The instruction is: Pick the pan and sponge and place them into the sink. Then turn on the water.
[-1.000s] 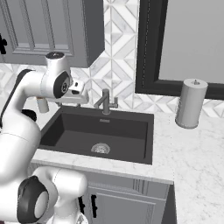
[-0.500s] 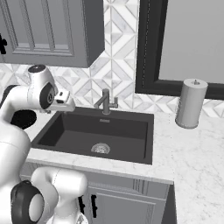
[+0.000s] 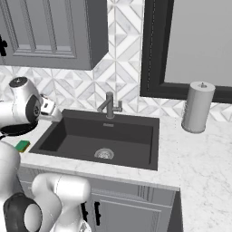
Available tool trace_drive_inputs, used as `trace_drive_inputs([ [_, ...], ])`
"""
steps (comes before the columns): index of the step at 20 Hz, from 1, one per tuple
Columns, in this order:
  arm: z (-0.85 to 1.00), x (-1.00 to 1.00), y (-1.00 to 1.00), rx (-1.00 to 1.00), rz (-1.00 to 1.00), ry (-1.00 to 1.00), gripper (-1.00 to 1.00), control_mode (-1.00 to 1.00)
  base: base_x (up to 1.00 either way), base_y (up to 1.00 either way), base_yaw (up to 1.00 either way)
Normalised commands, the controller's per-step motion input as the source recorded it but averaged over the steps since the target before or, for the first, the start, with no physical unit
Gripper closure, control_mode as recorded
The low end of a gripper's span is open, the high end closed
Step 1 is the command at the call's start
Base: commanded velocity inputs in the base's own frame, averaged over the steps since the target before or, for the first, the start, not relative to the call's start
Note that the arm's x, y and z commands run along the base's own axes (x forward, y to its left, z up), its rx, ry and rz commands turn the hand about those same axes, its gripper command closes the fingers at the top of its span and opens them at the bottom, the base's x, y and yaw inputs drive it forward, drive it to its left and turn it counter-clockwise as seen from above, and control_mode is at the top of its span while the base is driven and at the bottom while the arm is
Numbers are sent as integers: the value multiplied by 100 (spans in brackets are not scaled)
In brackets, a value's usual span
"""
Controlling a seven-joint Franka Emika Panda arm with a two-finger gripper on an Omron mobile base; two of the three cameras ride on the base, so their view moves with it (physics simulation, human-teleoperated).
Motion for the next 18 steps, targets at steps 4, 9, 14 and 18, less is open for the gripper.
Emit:
trace_drive_inputs([
  [4,-7,-1,66,12,2,4,-100,-100,0,0,0],
  [9,-3,0,91,4,1,9,-100,-100,0,0,0],
  [14,-27,-5,75,0,6,6,-100,-100,0,0,0],
  [18,-41,-5,70,0,7,0,-100,-100,0,0,0],
])
